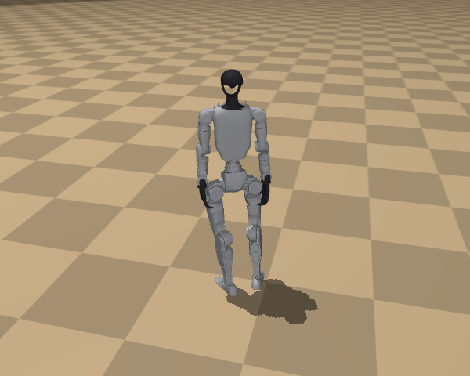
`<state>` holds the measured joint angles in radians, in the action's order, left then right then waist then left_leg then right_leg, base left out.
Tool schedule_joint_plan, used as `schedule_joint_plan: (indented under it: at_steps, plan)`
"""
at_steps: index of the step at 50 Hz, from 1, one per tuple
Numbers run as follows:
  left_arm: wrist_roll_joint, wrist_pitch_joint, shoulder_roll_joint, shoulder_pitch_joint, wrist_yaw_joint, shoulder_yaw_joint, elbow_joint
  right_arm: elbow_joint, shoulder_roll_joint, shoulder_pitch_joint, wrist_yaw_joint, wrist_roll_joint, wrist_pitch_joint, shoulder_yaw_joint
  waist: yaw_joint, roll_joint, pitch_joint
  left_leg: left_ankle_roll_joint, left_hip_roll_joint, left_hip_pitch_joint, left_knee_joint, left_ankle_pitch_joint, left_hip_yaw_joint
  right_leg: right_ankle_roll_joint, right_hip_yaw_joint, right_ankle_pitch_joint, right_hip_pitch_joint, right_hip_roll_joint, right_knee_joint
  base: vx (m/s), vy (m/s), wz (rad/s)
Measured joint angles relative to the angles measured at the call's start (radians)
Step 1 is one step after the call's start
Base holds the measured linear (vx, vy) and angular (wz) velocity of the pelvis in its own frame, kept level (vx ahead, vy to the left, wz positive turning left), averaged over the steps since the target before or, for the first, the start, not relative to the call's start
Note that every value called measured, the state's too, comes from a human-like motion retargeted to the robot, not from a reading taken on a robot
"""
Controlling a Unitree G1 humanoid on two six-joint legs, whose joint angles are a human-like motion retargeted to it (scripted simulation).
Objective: In place motions
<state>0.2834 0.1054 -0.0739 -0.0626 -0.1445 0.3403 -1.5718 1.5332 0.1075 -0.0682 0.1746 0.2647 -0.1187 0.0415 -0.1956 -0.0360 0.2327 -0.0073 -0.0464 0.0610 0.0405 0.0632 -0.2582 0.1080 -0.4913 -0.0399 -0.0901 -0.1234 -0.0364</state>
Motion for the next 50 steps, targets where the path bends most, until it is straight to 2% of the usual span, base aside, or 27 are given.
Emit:
schedule_joint_plan:
  at_steps: [25,50]
  plan:
    - [0.005,0.004,-0.004,0.008,-0.015,-0.011,0.000,0.033,0.012,-0.009,0.002,0.006,-0.007,0.002,0.040,0.018,-0.016,0.016,-0.017,0.016,-0.011,-0.013,0.049,0.002,-0.047,0.017,0.032,-0.016,0.004,0.07,-0.04,0.09]
    - [-0.007,0.002,-0.015,0.003,0.013,0.007,-0.002,0.014,0.011,0.002,0.008,0.010,-0.003,-0.021,0.139,0.065,-0.027,0.025,-0.047,0.063,-0.035,-0.049,0.195,0.013,-0.168,0.004,0.105,-0.027,0.014,0.09,-0.04,0.32]
